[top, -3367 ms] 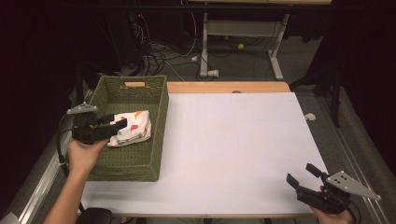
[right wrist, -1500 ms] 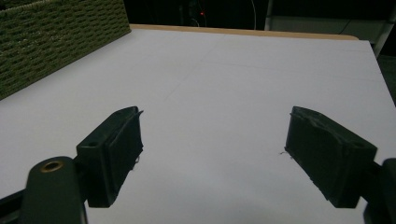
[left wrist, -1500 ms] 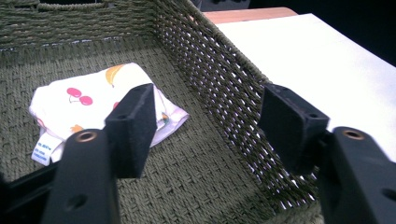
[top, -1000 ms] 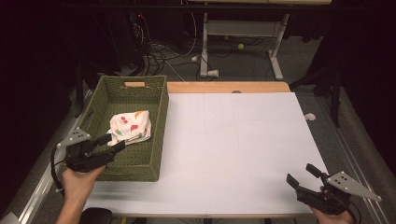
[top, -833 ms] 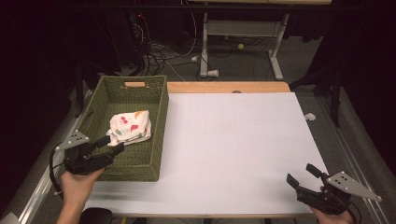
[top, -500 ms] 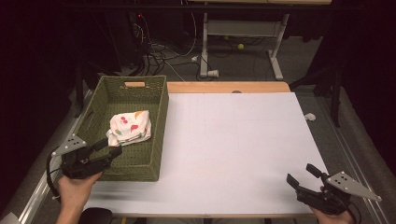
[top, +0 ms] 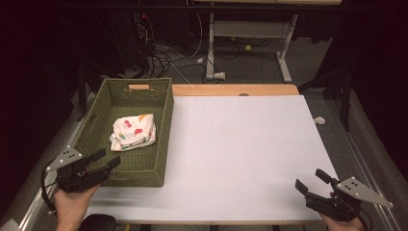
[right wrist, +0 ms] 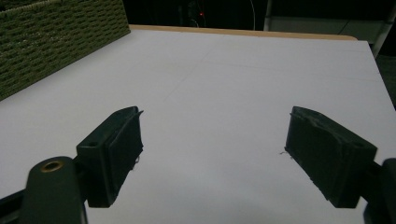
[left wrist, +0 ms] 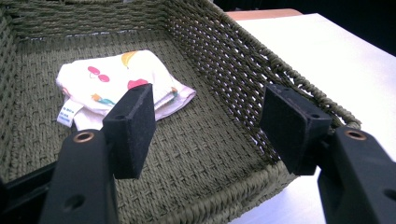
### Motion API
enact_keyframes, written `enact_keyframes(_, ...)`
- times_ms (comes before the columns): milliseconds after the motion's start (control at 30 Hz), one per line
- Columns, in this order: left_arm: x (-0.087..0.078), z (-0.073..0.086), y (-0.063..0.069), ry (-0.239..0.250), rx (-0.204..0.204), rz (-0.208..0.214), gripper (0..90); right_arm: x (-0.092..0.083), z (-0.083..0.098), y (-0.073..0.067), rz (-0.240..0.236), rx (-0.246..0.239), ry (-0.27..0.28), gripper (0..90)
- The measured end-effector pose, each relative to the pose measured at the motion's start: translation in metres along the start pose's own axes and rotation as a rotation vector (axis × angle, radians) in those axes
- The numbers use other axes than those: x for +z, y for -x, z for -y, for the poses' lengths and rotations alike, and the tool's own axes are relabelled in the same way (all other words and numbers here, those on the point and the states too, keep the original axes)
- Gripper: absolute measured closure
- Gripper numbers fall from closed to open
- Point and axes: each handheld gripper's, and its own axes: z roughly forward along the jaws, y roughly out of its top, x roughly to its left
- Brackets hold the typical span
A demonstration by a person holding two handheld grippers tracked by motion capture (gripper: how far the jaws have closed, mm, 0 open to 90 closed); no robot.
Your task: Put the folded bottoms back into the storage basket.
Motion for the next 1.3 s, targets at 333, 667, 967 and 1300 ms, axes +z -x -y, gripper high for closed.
enact_keyframes(333,-0.007,0.010,-0.004,0.009,-0.019,-0.009,34.0,0.001,0.000,0.000,0.000,0.003,-0.003,19.2)
enact_keyframes(667,-0.013,0.020,-0.008,0.014,-0.042,-0.010,34.0,0.002,0.000,0.000,-0.002,0.000,-0.006,19.2)
enact_keyframes(967,-0.017,0.029,-0.011,0.020,-0.052,-0.032,32.3,0.002,0.000,-0.001,0.003,-0.001,-0.010,19.2)
enact_keyframes(1300,-0.016,0.036,-0.011,0.043,-0.032,-0.066,32.2,0.001,0.000,0.000,0.007,0.008,-0.008,19.2)
